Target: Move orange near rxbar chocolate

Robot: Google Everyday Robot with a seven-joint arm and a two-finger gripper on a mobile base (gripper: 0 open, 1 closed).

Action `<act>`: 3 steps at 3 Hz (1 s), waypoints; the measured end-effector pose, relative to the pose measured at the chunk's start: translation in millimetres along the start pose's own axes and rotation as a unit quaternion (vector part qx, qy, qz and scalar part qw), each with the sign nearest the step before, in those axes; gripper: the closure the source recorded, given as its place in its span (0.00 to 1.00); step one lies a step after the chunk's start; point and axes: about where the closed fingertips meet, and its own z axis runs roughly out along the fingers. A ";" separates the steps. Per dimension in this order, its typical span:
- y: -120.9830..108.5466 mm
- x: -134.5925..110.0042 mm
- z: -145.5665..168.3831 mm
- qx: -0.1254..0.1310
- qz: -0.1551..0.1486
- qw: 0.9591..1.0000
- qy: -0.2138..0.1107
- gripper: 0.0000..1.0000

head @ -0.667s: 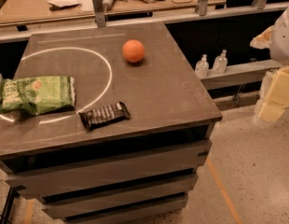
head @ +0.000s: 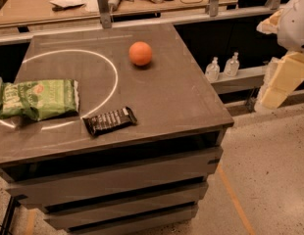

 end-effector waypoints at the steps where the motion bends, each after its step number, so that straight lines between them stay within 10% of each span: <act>1: -36.1 -29.0 0.6 0.029 -0.011 0.998 -0.050 0.00; 3: -96.2 -119.2 31.6 0.061 -0.030 0.987 -0.148 0.00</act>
Offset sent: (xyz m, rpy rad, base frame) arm 0.1294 0.0943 0.0495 0.2226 -0.2420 0.1392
